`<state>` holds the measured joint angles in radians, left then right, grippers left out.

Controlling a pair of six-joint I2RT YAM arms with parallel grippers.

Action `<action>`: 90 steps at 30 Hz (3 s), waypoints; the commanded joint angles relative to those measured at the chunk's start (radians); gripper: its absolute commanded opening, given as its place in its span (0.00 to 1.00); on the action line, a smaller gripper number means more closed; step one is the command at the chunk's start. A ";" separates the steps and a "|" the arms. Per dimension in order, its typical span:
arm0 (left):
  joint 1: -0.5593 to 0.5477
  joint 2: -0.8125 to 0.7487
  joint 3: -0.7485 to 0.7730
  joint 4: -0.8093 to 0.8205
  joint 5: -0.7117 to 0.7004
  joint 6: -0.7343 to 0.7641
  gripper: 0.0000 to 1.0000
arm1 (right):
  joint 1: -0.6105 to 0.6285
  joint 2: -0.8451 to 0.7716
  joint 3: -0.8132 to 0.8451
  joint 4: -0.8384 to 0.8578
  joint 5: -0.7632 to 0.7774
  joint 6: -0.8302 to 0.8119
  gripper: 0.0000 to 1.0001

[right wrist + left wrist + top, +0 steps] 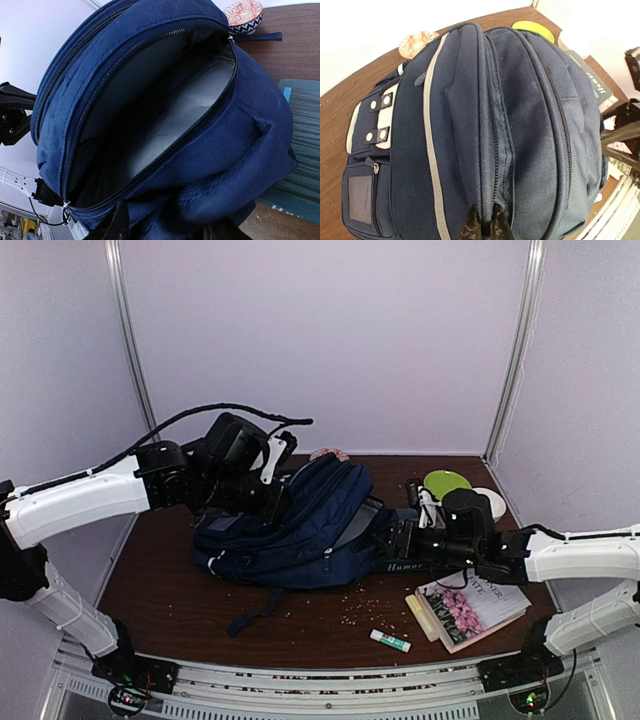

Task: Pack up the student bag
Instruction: Unzip the student bag at the center of the board.

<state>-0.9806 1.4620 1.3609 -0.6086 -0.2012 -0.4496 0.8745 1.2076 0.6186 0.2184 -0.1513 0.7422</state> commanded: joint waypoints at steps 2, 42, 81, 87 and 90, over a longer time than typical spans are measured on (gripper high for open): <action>0.024 0.029 0.121 0.170 0.030 0.020 0.00 | 0.012 -0.151 0.029 -0.133 0.060 -0.064 0.54; 0.033 0.128 0.242 0.173 0.039 -0.073 0.00 | 0.236 0.125 0.264 -0.300 0.378 -0.110 0.35; 0.048 0.169 0.305 0.178 0.040 -0.125 0.00 | 0.333 0.172 0.242 -0.250 0.212 -0.262 0.00; 0.049 0.172 0.313 0.192 0.058 -0.142 0.00 | 0.359 0.243 0.279 -0.231 0.194 -0.267 0.00; 0.049 0.172 0.311 0.197 0.063 -0.148 0.00 | 0.375 0.297 0.313 -0.224 0.182 -0.273 0.00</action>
<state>-0.9478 1.6543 1.5959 -0.6407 -0.1215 -0.5793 1.2133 1.4445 0.8848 -0.0017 0.1032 0.4931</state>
